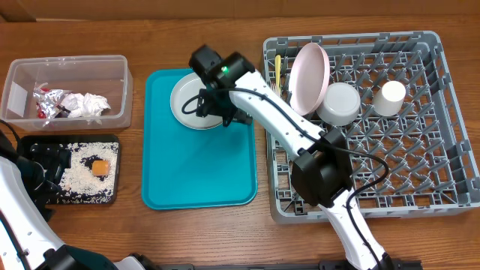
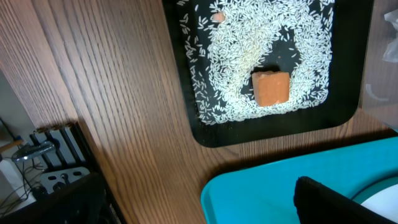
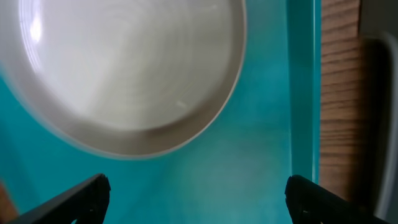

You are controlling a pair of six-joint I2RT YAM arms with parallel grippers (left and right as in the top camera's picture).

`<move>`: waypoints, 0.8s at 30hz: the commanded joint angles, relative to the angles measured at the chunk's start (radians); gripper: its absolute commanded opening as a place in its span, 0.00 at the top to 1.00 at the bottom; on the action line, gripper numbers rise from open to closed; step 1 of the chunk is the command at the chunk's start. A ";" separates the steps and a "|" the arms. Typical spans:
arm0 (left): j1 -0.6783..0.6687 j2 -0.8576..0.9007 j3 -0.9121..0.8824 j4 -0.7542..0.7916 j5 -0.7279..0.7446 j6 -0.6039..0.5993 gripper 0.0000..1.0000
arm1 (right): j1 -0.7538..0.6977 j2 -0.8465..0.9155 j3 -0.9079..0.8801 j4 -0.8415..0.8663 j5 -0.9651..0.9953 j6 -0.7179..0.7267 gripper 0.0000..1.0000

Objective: Sort waste into correct bins and load items into the dishwasher rack
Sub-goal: 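Release the fork and move the right gripper to the white plate rim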

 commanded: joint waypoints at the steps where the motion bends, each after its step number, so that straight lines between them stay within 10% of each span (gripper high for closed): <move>1: -0.002 -0.011 -0.003 0.000 -0.013 -0.010 0.00 | 0.007 -0.037 -0.134 0.083 0.039 0.092 0.08; 12: -0.002 -0.011 -0.003 0.000 -0.013 -0.009 0.00 | 0.008 -0.037 -0.248 0.234 -0.003 0.089 0.20; 24: -0.002 -0.011 -0.003 0.000 -0.013 -0.009 0.00 | 0.008 -0.033 -0.307 0.301 0.000 0.088 0.61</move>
